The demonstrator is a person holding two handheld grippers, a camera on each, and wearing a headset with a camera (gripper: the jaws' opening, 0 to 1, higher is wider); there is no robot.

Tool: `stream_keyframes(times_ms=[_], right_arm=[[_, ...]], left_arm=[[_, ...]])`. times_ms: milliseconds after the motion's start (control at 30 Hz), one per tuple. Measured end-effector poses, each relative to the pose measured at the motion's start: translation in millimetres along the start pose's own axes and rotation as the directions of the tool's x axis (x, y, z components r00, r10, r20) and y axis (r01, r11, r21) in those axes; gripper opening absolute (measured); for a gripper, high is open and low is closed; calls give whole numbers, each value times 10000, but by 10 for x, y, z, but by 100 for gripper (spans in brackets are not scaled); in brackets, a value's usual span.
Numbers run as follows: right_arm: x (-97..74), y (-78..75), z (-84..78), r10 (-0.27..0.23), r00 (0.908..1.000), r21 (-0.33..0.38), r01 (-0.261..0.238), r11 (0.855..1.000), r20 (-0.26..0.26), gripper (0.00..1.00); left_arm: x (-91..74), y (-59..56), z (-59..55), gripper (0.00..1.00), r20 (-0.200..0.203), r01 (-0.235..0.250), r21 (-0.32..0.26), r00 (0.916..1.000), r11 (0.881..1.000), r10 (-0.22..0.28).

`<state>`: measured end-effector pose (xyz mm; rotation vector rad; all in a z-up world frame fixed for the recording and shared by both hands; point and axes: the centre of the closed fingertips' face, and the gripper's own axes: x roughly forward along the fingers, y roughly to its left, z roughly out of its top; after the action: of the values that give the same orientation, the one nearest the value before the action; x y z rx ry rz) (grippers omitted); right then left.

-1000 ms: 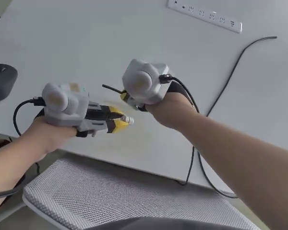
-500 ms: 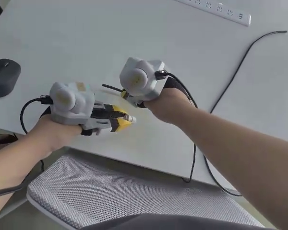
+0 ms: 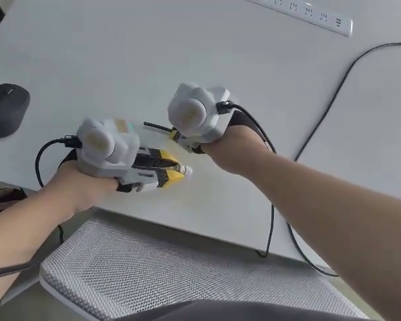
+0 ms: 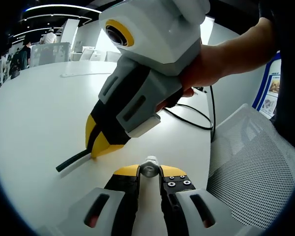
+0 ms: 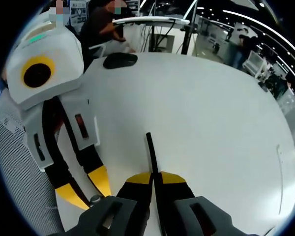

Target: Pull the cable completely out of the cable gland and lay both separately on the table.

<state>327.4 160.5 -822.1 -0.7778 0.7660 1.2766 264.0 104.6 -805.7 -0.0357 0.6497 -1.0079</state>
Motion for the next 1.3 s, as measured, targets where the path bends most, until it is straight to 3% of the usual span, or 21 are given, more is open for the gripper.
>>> stream_keyframes(times_ms=[300, 633, 967, 1300], right_arm=[[5, -20, 6, 64, 10000, 191, -65, 9998, 55, 1], [15, -30, 12, 120, 9999, 115, -120, 9999, -11, 1], [23, -30, 20, 121, 9999, 124, -121, 9999, -15, 2], [19, -86, 20, -77, 10000, 201, 77, 9998, 39, 10]], left_arm=[[-12, -10, -62, 16, -535, 4, 459, 9986, 9989, 21], [-6, -7, -88, 16, -839, -49, 932, 9964, 9956, 127], [-2, 10, -92, 16, -973, -103, 914, 9951, 9958, 192], [-9, 16, -67, 18, -963, -237, 884, 9948, 9958, 322]])
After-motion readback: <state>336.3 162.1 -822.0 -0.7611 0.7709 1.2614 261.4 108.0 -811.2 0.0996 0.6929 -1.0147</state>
